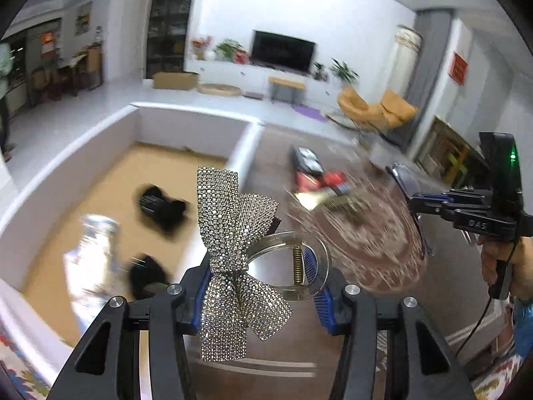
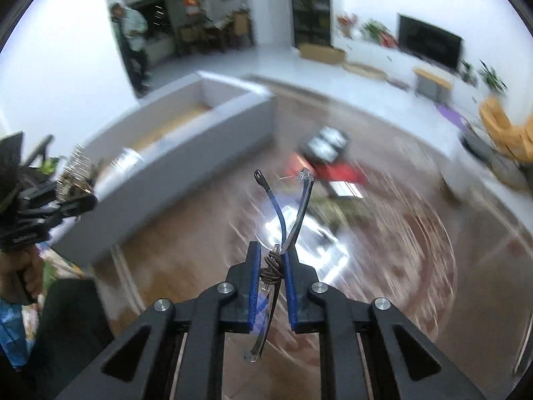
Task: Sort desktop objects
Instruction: 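Carry the bow clip with the left tool while the right tool carries the glasses into the enclosure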
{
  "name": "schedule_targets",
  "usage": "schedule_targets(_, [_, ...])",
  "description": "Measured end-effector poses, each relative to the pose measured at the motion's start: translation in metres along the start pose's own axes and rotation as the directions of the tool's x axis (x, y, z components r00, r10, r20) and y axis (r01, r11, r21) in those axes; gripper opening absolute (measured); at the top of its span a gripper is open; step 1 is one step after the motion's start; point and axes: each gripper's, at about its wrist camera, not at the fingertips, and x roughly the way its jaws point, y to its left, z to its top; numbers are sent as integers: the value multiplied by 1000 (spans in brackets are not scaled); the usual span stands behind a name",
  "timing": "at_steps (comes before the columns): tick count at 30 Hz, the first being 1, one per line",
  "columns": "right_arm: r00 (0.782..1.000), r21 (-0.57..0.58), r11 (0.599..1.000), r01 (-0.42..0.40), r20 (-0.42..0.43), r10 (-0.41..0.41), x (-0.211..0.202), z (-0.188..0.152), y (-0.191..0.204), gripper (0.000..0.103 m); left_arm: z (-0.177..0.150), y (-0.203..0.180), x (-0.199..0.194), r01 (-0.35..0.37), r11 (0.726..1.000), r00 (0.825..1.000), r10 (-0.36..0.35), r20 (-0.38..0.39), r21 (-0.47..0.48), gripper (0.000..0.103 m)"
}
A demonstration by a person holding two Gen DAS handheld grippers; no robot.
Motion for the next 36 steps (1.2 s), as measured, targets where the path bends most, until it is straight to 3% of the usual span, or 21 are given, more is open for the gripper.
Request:
schedule_targets(4, [989, -44, 990, -131, 67, 133, 9, 67, 57, 15, 27, 70, -23, -111, 991, 993, 113, 21, -72, 51])
schedule_targets(10, [940, -120, 938, -325, 68, 334, 53, 130, 169, 15, 30, 162, -24, -231, 954, 973, 227, -43, -190, 51])
schedule_targets(16, [886, -88, 884, -460, -118, 449, 133, 119, 252, 15, 10, 209, 9, -305, 923, 948, 271, -165, -234, 51])
schedule_targets(20, [856, -113, 868, -483, -270, 441, 172, 85, 288, 15, -2, 223, 26, -328, 914, 936, 280, -215, -238, 51])
schedule_targets(24, [855, -193, 865, -464, -351, 381, 190, 61, 315, 17, -6, 223, 32, -326, 909, 936, 271, -226, -259, 51])
schedule_targets(25, [855, -197, 866, -459, -363, 370, 193, 59, 316, 28, -6, 225, 34, -329, 903, 935, 269, -232, -276, 53])
schedule_targets(26, [854, -197, 867, -458, -368, 367, 196, 57, 318, 53, -8, 224, 34, -333, 900, 933, 272, -236, -281, 60])
schedule_targets(27, [855, -195, 867, -458, -364, 370, 196, 56, 319, 65, -5, 223, 34, -334, 900, 933, 274, -232, -280, 64])
schedule_targets(29, [858, -196, 861, -470, -332, 393, 189, 57, 317, 72, -3, 213, 29, -365, 894, 924, 315, -215, -259, 89])
schedule_targets(33, [892, -211, 873, -439, -216, 396, 159, 61, 296, 73, 2, 196, 9, -375, 894, 926, 348, -148, -246, 91])
schedule_targets(36, [926, -219, 900, -377, -81, 369, 128, 64, 264, 88, 5, 170, -2, -346, 909, 938, 330, -105, -233, 91])
